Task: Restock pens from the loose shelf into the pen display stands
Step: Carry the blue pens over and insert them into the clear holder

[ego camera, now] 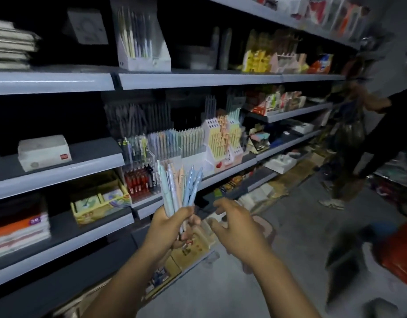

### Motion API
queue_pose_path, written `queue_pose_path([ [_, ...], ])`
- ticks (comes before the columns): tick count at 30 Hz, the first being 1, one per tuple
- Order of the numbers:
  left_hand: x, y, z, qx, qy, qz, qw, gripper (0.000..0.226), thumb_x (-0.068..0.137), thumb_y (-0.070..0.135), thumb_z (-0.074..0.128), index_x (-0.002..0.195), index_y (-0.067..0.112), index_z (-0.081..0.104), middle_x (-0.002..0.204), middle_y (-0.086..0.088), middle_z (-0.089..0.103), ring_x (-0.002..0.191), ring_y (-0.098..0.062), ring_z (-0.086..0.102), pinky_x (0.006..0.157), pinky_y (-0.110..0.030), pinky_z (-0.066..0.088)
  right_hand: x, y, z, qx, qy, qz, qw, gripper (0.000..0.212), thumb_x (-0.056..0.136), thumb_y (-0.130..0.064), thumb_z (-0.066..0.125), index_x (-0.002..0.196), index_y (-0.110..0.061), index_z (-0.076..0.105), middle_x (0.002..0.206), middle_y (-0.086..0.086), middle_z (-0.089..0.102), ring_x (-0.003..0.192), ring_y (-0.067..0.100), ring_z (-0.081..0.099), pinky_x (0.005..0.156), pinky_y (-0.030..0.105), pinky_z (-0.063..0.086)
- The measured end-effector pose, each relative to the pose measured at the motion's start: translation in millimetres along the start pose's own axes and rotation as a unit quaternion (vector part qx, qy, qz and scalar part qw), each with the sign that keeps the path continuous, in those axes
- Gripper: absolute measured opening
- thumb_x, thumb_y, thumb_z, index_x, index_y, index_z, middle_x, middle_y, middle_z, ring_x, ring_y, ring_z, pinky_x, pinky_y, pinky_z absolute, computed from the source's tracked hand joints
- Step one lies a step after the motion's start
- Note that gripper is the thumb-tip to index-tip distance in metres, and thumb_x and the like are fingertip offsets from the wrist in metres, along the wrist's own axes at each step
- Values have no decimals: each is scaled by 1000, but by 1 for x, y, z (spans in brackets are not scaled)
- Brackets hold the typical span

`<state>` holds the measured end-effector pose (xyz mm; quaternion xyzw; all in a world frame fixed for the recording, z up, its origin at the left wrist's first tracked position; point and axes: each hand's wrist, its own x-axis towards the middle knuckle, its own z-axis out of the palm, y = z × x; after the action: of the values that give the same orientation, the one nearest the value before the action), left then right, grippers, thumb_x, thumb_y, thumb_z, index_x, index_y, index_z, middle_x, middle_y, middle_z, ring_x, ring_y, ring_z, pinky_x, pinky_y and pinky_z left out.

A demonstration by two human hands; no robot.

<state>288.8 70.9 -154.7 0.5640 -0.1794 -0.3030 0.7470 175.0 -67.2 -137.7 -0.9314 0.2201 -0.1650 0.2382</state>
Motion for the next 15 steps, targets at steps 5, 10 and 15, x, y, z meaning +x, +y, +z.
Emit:
queue_pose_path([
  [5,95,-15,-7,20,32,24,999,21,94,28,70,80,12,75,78,-37,57,50,-20,31,47,-26,16,105,39,26,109,-31,-26,993,30,94,-32,65,124,-29,57,111,-10,62,98,6,61,83,26,52],
  [10,182,-14,-9,50,18,24,998,38,92,30,70,74,-3,67,57,-18,45,43,-20,34,41,-22,23,207,51,31,330,-47,20,942,14,96,-23,68,104,-12,71,92,1,70,81,13,68,72,27,53],
  [15,261,-15,-21,59,-1,49,997,53,93,43,71,83,-9,69,53,-22,43,38,-18,34,45,-27,29,286,62,42,399,-47,2,916,27,94,-24,71,69,-15,67,61,8,64,58,22,62,62,35,49],
])
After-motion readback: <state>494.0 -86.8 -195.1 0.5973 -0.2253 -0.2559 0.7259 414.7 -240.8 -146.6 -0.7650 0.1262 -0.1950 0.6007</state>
